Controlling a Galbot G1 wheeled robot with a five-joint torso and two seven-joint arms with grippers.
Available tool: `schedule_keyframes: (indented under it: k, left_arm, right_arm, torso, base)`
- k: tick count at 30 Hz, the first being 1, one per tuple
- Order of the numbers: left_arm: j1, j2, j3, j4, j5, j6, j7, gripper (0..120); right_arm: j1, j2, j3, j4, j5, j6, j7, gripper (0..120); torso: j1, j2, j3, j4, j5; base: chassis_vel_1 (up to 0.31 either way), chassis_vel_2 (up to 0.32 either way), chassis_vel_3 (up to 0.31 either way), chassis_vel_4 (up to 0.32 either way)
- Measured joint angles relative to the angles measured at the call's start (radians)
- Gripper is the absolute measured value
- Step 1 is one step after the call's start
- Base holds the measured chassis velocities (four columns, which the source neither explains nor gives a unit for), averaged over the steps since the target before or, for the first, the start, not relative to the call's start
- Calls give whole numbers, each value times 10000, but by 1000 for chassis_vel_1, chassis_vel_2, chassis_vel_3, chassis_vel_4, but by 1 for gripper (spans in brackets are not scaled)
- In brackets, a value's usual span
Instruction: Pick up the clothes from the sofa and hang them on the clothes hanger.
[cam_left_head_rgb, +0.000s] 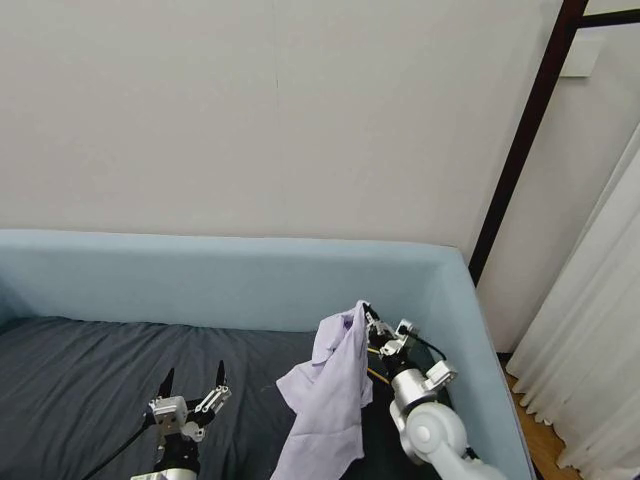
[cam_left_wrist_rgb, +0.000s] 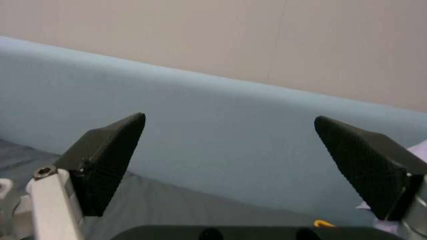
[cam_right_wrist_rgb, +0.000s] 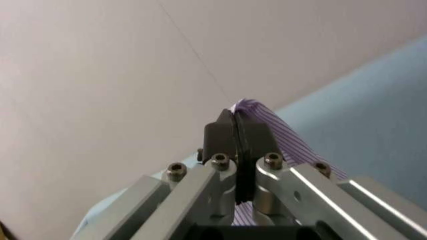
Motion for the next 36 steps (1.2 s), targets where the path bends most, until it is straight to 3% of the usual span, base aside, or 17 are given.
schedule_keyframes:
  k: [14, 18, 23, 29, 36]
  left_arm:
    - [-90, 39, -1, -187, -476, 99, -26, 100]
    - [-106, 21, 13, -184, -481, 100, -48, 100]
    - [-76, -23, 22, -198, -474, 81, -58, 100]
    - [27, -40, -10, -221, -453, -23, -97, 100]
    - [279, 26, -173, -313, -436, -130, -177, 100]
  right_arm:
    - [2360, -3134, 138, 1409, 2079, 4, 184, 0]
    - [3402, -4589, 166, 1921, 3276, -288, 165, 0]
    - [4080, -5291, 174, 2515, 3805, -632, 238, 0]
    - [3399, -5306, 300, 3178, 3435, -1001, 335, 0]
    - [64, -4050, -418, 2372, 338, -993, -107, 0]
  torso:
    - [1, -1, 1, -1, 2]
    - [0, 0, 0, -3, 0]
    - [1, 0, 0, -1, -3]
    - [0, 0, 0, 0, -4]
    - [1, -1, 0, -3, -1]
  base:
    - [0, 0, 0, 0]
    - [0, 0, 0, 0]
    - [0, 0, 0, 0]
    - [0, 0, 0, 0]
    - [0, 0, 0, 0]
